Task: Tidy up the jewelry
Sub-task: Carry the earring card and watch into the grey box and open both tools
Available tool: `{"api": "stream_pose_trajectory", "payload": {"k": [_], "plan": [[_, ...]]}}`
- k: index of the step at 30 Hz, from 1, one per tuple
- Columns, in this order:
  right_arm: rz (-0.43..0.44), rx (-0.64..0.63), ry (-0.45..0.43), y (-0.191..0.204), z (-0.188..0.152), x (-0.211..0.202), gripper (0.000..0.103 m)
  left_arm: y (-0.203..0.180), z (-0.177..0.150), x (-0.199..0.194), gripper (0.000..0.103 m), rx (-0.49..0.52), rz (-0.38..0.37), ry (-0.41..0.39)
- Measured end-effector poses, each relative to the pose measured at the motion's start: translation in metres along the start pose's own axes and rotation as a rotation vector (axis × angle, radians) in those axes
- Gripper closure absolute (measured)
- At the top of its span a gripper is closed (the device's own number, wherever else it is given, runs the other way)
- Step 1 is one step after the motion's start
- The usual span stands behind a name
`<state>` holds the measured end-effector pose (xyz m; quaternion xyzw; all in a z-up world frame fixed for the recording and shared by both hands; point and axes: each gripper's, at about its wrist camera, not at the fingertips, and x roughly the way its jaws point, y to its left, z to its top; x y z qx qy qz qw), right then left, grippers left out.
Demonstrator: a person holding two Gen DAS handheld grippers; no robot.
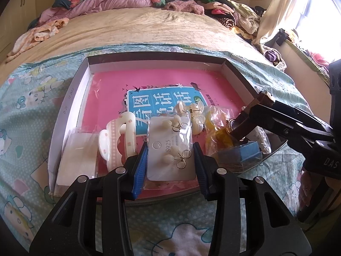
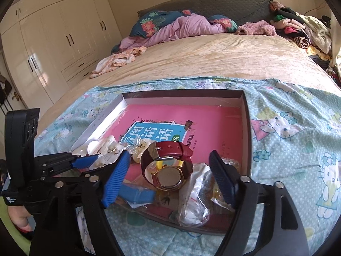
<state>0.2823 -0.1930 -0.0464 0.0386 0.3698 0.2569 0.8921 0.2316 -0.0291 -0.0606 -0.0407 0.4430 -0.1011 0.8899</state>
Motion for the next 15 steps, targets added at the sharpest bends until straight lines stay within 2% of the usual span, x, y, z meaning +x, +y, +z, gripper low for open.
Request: {"api": "stream_pose_trajectory", "payload": {"k": [2,5,8,10,15], "plan": [[-0.012,0.011,-0.010,-0.003,-0.001,-0.007,0.023,-0.002,0.000,0.000,0.070,0.006,0.003,0.003],[-0.020,0.037,-0.038,-0.006,-0.004,-0.022,0.016,-0.005,-0.001,0.000,0.070,0.005,0.006,0.003],[-0.031,0.043,-0.048,-0.007,-0.007,-0.033,0.014,-0.006,0.000,-0.002,0.067,0.005,0.009,0.001],[-0.036,0.049,-0.053,-0.008,-0.009,-0.039,0.012,-0.008,0.000,-0.004,0.056,0.006,0.015,-0.001],[-0.048,0.048,-0.063,-0.008,-0.010,-0.053,0.012,-0.008,0.002,-0.016,0.045,0.002,0.021,-0.021]]}}
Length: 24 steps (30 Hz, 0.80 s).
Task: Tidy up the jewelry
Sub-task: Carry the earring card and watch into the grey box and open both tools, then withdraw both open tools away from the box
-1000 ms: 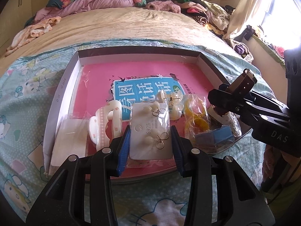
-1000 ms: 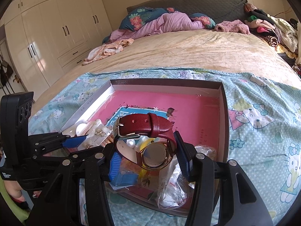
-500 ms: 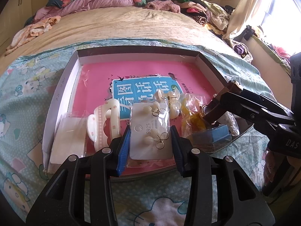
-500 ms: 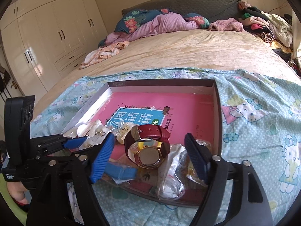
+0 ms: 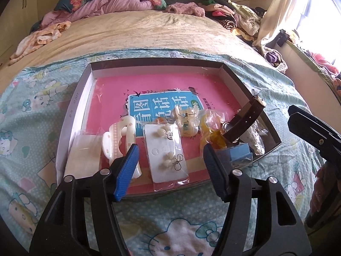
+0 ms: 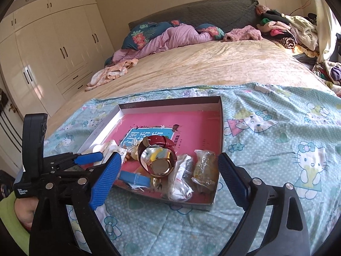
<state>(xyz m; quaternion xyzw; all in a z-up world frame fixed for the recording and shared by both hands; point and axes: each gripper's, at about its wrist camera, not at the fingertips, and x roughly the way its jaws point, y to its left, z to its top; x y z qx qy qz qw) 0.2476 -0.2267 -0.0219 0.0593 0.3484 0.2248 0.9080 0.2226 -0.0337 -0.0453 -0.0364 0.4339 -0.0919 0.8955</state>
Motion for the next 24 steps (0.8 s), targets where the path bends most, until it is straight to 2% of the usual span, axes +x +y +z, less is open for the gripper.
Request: {"api": "stream_pose_trajectory", "payload": {"k": [6,12,14,16,24], "plan": [[-0.007,-0.011,-0.023,0.007,-0.004,-0.023,0.011,-0.003,-0.001,-0.029,0.026,0.006,0.013,-0.052],[-0.013,-0.032,-0.045,0.019,-0.011,-0.050,0.011,-0.007,-0.007,-0.062,0.012,-0.004,0.011,-0.102],[-0.017,-0.046,-0.055,0.025,-0.014,-0.061,0.011,-0.009,-0.010,-0.073,0.010,-0.004,0.013,-0.117],[-0.027,-0.061,-0.065,0.030,-0.018,-0.071,0.004,-0.010,-0.014,-0.084,0.010,-0.004,0.019,-0.135],[-0.034,-0.096,-0.086,0.051,-0.037,-0.104,0.004,-0.017,-0.041,-0.116,0.010,-0.004,0.030,-0.157]]}}
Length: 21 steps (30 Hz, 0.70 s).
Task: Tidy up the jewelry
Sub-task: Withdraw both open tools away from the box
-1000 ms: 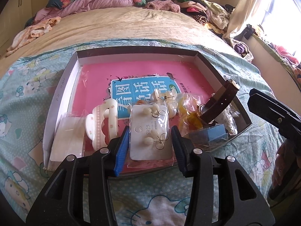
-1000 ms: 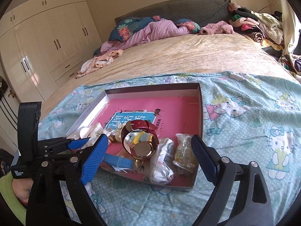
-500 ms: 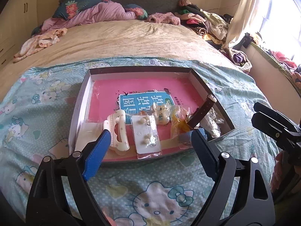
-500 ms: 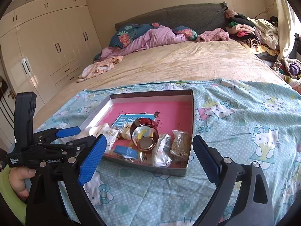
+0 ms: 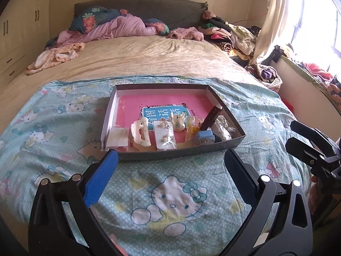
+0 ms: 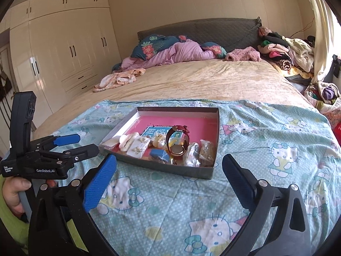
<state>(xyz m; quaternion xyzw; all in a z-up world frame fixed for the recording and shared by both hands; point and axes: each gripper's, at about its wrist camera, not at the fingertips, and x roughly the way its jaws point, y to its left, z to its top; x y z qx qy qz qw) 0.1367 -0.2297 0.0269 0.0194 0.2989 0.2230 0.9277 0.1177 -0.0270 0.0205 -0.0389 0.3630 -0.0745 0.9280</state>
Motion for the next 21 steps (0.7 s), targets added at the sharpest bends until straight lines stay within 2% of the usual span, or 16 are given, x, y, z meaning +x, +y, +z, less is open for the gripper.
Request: {"api": "stream_pose_trajectory", "payload": {"k": [7,14,21], "plan": [[0.005,0.001,0.010,0.014,-0.017,-0.016,0.004,-0.002,-0.023,-0.023,0.010,-0.001,0.015,-0.015],[0.020,0.009,0.045,0.024,-0.035,-0.021,0.004,-0.004,-0.044,-0.032,0.010,-0.001,0.021,0.003],[0.031,0.015,0.063,0.029,-0.045,-0.024,0.004,-0.004,-0.052,-0.038,0.010,-0.011,0.034,0.004]]}}
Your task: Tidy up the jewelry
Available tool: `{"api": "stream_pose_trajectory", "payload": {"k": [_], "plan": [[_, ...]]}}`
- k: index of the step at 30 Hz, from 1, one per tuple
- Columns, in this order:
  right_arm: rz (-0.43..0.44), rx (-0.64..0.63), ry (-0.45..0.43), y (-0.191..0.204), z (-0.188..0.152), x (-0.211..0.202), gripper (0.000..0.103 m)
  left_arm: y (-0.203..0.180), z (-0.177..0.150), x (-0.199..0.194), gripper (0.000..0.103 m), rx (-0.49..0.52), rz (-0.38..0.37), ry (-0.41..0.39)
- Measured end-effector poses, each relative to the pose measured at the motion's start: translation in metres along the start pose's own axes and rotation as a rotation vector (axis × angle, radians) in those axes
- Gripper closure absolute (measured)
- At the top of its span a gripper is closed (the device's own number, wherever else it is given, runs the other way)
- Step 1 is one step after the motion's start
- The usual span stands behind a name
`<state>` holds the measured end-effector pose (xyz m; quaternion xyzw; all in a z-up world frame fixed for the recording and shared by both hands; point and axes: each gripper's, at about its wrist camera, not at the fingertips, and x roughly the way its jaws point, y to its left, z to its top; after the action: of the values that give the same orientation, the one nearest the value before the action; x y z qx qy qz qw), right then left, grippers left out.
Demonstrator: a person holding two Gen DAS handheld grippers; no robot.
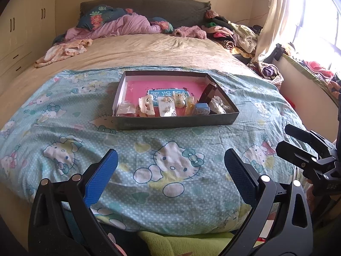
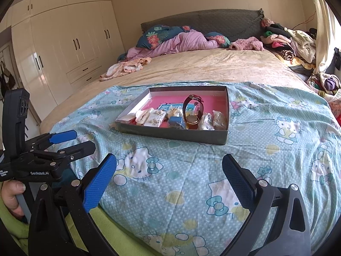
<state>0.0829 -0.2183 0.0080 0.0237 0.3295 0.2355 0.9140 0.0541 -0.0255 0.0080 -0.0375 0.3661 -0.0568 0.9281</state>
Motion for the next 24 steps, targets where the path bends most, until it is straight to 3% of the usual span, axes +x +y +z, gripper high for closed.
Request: {"api": "stream_pose_trajectory", "payload": {"k": [24], "plan": [[0.011,-0.004,0.014,0.0032,-0.0010,-0.0022,0.004,-0.0038,-0.0078,-0.0006,0.010,0.005,0.020,0.014]]}}
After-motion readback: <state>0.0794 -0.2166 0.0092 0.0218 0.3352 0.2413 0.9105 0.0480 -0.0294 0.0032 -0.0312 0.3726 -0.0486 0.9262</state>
